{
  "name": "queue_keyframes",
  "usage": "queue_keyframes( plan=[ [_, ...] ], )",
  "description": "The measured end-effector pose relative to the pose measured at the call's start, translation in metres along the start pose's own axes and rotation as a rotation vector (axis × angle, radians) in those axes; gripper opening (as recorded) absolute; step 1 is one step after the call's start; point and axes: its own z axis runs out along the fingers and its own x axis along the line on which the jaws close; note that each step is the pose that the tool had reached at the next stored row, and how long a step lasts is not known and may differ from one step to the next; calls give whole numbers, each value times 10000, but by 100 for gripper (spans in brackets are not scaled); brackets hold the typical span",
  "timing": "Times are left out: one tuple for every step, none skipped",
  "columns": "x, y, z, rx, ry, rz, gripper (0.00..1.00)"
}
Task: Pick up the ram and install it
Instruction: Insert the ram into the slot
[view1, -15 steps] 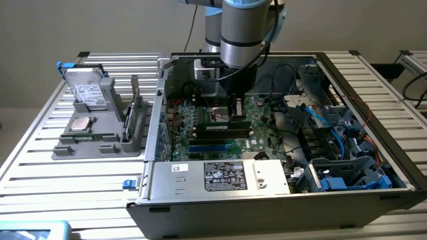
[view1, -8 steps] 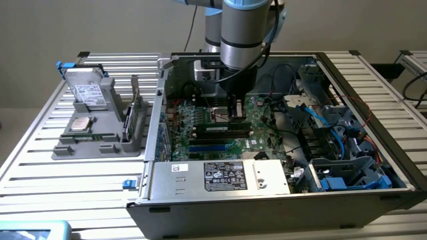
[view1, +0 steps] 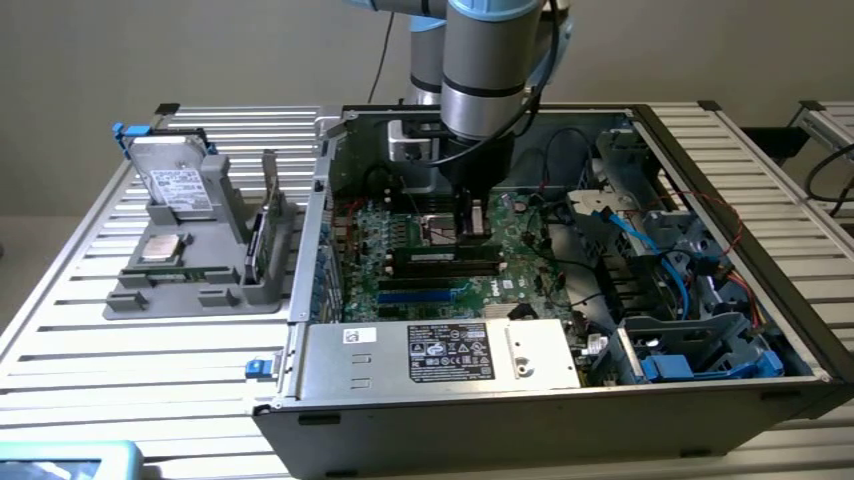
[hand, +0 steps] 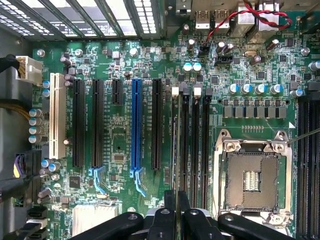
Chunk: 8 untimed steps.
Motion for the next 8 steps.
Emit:
queue_keyframes(
  plan=[
    [0, -16, 0, -11, 1, -1, 14],
    [0, -27, -1, -13, 1, -1, 14],
    [-2, -26, 0, -14, 0, 0, 14],
    [-5, -27, 0, -14, 1, 0, 14],
    [-5, -27, 0, -14, 1, -2, 14],
    [-5, -27, 0, -20, -4, -4, 14],
    [-5, -27, 0, -32, -34, -6, 14],
    [-5, -27, 0, -48, -61, -6, 14]
  ],
)
